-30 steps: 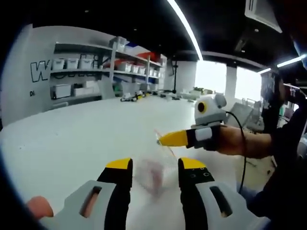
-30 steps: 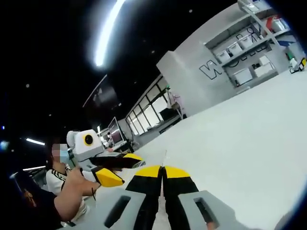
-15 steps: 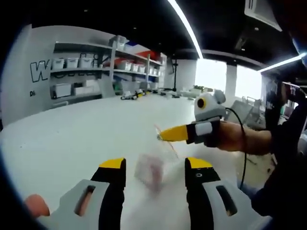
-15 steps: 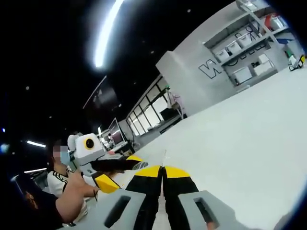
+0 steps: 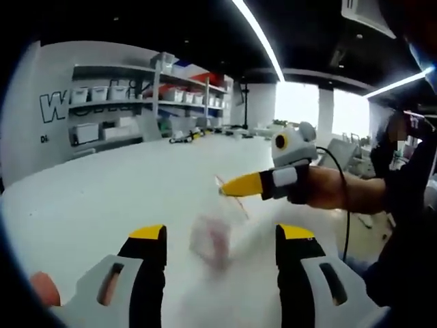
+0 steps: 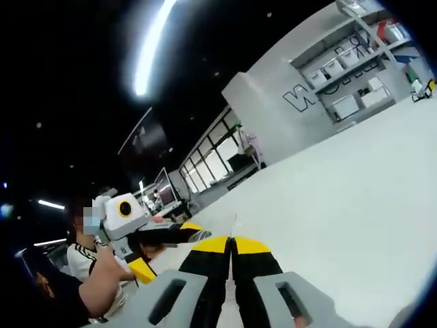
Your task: Open the resealable bag by pulling the two sides of the seal apart until the entire bag opening is separated and visibly accessible.
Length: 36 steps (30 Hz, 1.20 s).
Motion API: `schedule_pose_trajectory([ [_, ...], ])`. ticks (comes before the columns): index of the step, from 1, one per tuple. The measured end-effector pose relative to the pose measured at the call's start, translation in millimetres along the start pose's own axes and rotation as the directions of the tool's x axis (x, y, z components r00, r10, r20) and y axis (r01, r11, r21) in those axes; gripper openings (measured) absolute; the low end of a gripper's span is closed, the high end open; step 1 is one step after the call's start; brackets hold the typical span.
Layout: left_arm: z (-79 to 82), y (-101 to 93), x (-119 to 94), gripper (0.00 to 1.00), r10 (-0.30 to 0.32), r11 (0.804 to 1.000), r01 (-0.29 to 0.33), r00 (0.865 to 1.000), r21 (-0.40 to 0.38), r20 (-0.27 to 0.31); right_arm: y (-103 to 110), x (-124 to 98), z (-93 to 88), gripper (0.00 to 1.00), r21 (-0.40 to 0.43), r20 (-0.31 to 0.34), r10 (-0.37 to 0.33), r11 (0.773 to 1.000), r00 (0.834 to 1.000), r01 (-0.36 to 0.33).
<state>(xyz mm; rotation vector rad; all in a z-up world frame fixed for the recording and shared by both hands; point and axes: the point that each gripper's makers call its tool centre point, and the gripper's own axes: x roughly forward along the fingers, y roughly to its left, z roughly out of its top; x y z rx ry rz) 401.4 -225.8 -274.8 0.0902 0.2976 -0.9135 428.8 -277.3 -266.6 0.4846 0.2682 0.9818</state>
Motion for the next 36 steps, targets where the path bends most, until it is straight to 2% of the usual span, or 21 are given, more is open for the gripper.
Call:
schedule_pose_trajectory([
  [20, -5.7, 3.8, -4.8, 0.86, 0.032, 0.999, -0.032, 0.999, 0.044, 0.001, 1.5, 0.9, -0.2, 0.00, -0.002, -0.004, 0.002, 1.000, 1.000, -0.002],
  [26, -5.9, 2.8, -5.6, 0.88, 0.031, 0.998, -0.032, 0.999, 0.063, 0.005, 2.3, 1.0, -0.4, 0.00, -0.001, -0.003, 0.003, 1.000, 1.000, -0.003],
  [36, -8.8, 1.4, -5.0, 0.99, 0.027, 0.997, -0.027, 1.000, 0.077, 0.001, 1.5, 0.5, -0.3, 0.00, 0.003, -0.002, 0.003, 1.000, 1.000, -0.003],
])
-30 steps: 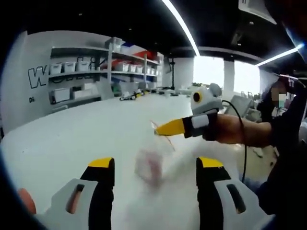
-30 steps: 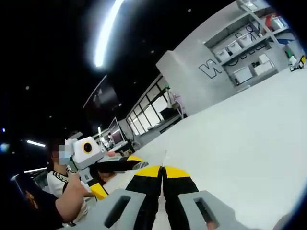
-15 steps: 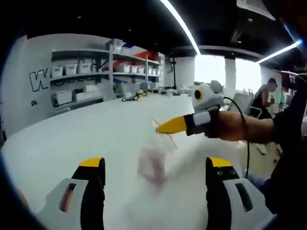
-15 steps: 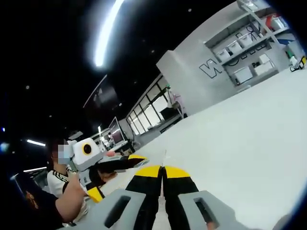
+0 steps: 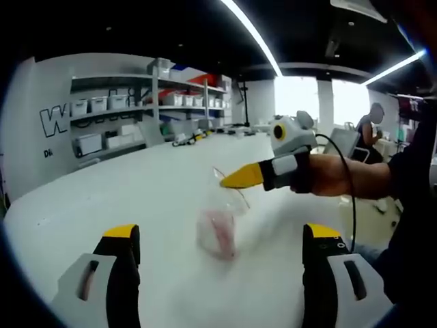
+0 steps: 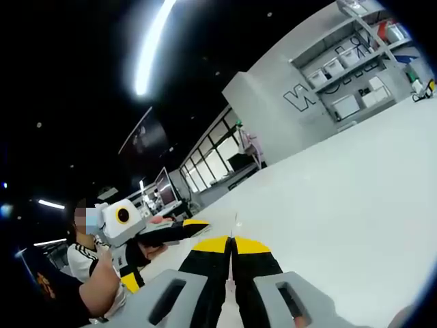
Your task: Open the resealable bag by pulling the two sides of the seal apart until the entire bag opening is separated and visibly accessible.
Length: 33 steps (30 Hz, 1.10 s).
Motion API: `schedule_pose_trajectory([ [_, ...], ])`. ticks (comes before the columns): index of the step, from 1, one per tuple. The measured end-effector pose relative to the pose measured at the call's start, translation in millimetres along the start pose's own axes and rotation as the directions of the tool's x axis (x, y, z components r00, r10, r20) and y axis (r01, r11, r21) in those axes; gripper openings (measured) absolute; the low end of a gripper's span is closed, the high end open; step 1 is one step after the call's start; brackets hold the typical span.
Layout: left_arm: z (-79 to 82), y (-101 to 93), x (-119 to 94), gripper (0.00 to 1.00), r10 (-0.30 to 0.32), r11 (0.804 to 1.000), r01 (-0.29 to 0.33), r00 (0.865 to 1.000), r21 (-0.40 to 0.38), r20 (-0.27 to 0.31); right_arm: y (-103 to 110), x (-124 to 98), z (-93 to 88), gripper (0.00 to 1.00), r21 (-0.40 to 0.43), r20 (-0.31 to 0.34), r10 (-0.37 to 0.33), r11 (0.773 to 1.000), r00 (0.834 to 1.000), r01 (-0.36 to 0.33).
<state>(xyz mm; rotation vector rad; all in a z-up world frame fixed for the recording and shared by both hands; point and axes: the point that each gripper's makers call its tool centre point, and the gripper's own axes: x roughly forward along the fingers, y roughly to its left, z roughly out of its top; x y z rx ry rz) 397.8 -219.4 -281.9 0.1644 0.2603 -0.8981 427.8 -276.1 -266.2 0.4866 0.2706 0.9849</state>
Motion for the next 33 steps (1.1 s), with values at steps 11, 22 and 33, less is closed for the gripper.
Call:
schedule_pose_trajectory([
  [11, -7.7, -2.9, 0.3, 0.99, -0.015, 1.000, 0.014, 1.000, -0.009, -0.024, -0.1, -0.2, -0.1, 0.00, 0.004, 0.002, 0.001, 1.000, 1.000, -0.001],
  [22, -7.1, -0.9, -2.5, 0.99, -0.002, 1.000, 0.002, 1.000, -0.015, -0.023, 3.4, 1.6, 0.7, 0.00, 0.065, 0.007, 0.018, 0.998, 1.000, -0.018],
  [33, -7.4, 0.1, -3.8, 0.98, -0.002, 1.000, 0.002, 1.000, -0.018, -0.020, 5.1, 3.3, 7.1, 0.00, 0.196, 0.037, 0.055, 0.979, 0.998, -0.062],
])
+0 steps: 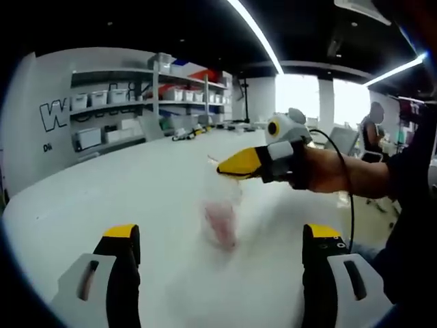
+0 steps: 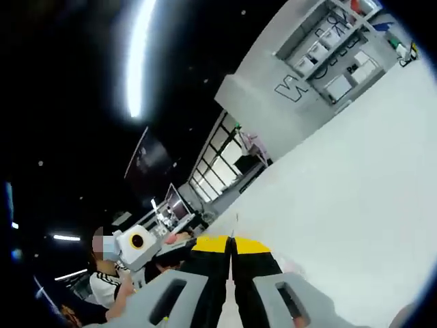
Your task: Open the resealable bag by pulling the two sides of the seal apart until the entire bag opening is separated and visibly accessible.
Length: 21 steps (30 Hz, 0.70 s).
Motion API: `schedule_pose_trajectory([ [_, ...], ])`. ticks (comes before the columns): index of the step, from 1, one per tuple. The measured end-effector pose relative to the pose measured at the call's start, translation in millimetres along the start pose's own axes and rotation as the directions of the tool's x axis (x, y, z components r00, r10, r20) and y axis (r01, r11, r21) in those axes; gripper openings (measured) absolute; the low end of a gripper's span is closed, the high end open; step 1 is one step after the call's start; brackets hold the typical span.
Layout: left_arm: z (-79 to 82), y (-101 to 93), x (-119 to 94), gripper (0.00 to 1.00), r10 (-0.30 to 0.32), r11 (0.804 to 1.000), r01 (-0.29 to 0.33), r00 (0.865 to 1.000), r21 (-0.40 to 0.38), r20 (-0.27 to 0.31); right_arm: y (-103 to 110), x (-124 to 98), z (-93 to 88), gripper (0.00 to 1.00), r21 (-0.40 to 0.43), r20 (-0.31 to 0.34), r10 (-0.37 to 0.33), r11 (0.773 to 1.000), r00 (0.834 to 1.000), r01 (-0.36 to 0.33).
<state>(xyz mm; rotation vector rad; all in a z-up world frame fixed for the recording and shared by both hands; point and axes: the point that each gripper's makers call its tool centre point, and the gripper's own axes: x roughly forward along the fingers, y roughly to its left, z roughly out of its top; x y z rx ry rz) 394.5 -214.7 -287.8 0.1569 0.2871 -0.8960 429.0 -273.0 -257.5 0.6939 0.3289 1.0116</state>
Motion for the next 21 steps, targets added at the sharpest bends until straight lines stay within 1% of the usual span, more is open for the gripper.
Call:
schedule_pose_trajectory([
  [7, -1.4, 0.2, -2, 0.98, 0.001, 1.000, -0.001, 1.000, 0.001, -0.002, -3, 3, 7.7, 0.00, 0.014, 0.012, 0.002, 1.000, 1.000, -0.002],
  [14, -6.6, 0.7, -4, 0.96, 0.001, 1.000, -0.001, 1.000, -0.008, -0.012, -4, 7, 8.5, 0.00, 0.024, 0.018, 0.002, 1.000, 1.000, -0.002],
  [21, -5.9, 2.5, -7, 0.95, 0.005, 1.000, -0.006, 1.000, -0.010, -0.010, -5, 14, 14.4, 0.00, 0.029, 0.024, 0.002, 1.000, 1.000, -0.003],
])
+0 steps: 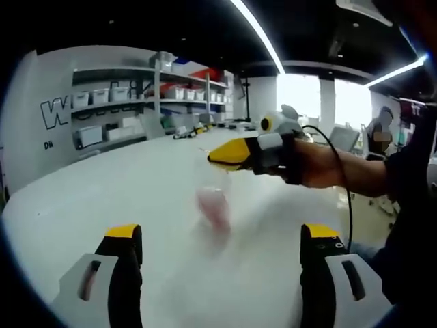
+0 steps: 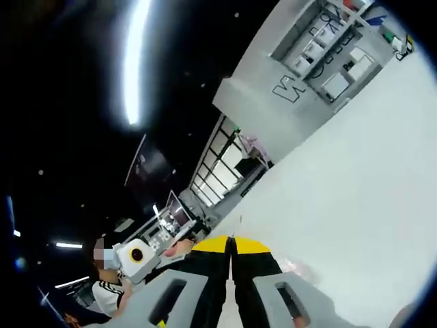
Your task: Open the resealable bag by pulling the two sides of the seal apart until the entire bag opening is separated and visibly accessible.
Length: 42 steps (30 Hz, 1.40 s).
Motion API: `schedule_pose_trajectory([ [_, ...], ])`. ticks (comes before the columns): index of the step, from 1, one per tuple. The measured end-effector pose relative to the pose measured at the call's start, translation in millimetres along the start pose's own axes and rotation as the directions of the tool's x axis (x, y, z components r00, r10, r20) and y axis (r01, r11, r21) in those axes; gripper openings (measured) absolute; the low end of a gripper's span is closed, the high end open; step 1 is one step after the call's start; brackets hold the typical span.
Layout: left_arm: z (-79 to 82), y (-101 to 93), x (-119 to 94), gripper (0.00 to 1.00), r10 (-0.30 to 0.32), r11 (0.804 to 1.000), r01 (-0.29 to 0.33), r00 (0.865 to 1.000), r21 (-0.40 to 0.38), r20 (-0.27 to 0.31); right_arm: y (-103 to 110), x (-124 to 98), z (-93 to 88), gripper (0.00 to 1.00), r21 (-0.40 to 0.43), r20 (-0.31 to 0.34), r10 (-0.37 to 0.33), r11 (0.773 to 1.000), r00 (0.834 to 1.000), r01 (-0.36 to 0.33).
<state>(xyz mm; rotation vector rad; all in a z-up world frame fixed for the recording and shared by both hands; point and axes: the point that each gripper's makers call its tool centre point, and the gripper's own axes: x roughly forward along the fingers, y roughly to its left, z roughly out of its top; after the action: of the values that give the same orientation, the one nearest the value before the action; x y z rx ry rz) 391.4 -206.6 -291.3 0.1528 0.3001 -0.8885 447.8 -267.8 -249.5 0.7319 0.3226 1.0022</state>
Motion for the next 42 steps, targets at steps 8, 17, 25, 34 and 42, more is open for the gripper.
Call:
schedule_pose_trajectory([
  [8, -0.8, -0.5, -2, 0.95, 0.001, 1.000, -0.001, 1.000, 0.002, -0.004, -3, 6, 5.1, 0.00, -0.003, 0.001, -0.008, 1.000, 1.000, 0.008],
  [17, -2.8, -0.7, -4, 0.93, 0.003, 1.000, -0.003, 1.000, -0.002, -0.006, -8, 13, 13.3, 0.00, 0.003, 0.013, -0.013, 1.000, 1.000, 0.013],
  [25, -6.7, -0.8, -8, 0.93, 0.010, 1.000, -0.010, 1.000, -0.007, -0.009, -16, 25, 23.1, 0.00, 0.008, 0.012, -0.024, 1.000, 1.000, 0.024],
  [34, -7.8, 1.2, -9, 0.93, 0.014, 1.000, -0.014, 1.000, -0.009, -0.010, -23, 33, 31.3, 0.00, 0.002, 0.008, -0.036, 0.999, 0.999, 0.036],
  [42, -8.5, 1.4, -10, 0.92, 0.015, 1.000, -0.015, 1.000, -0.010, -0.011, -26, 40, 36.4, 0.00, -0.007, 0.008, -0.045, 0.999, 0.999, 0.045],
])
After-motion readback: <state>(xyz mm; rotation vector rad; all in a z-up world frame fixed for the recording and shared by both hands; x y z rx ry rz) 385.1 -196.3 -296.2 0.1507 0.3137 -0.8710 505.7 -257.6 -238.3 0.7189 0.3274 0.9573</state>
